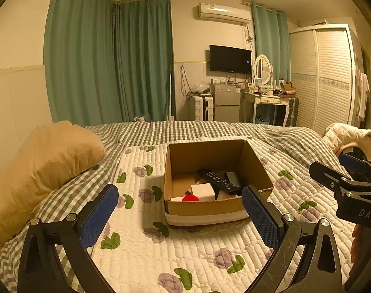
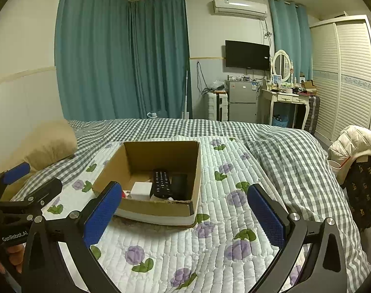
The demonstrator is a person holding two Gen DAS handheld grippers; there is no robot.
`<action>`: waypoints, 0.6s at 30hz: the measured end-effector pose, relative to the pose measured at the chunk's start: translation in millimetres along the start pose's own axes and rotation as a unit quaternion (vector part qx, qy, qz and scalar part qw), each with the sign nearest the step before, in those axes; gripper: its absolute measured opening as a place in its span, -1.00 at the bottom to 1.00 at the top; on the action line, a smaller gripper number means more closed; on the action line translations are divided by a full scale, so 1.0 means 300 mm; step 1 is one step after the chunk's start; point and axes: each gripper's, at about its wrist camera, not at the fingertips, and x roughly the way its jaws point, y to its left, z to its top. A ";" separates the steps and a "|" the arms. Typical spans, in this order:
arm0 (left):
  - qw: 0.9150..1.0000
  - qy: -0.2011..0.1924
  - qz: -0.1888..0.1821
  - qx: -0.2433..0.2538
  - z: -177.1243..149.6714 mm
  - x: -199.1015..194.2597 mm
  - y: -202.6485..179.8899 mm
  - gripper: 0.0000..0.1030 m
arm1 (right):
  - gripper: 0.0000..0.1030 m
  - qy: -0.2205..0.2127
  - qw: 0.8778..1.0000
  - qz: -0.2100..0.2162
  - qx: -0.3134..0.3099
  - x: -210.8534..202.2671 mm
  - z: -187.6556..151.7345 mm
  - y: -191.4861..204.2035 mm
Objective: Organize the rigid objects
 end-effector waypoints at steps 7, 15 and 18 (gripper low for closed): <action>1.000 -0.003 0.004 0.001 0.003 -0.007 0.001 1.00 | 1.00 0.002 1.000 -0.003 0.003 0.001 0.003 -0.004; 1.000 -0.003 0.007 0.000 0.006 -0.009 0.001 1.00 | 1.00 0.004 1.000 -0.002 0.003 0.003 0.006 -0.004; 1.000 -0.004 0.007 -0.002 0.006 -0.011 0.000 1.00 | 1.00 0.005 1.000 -0.003 0.003 0.006 0.008 -0.005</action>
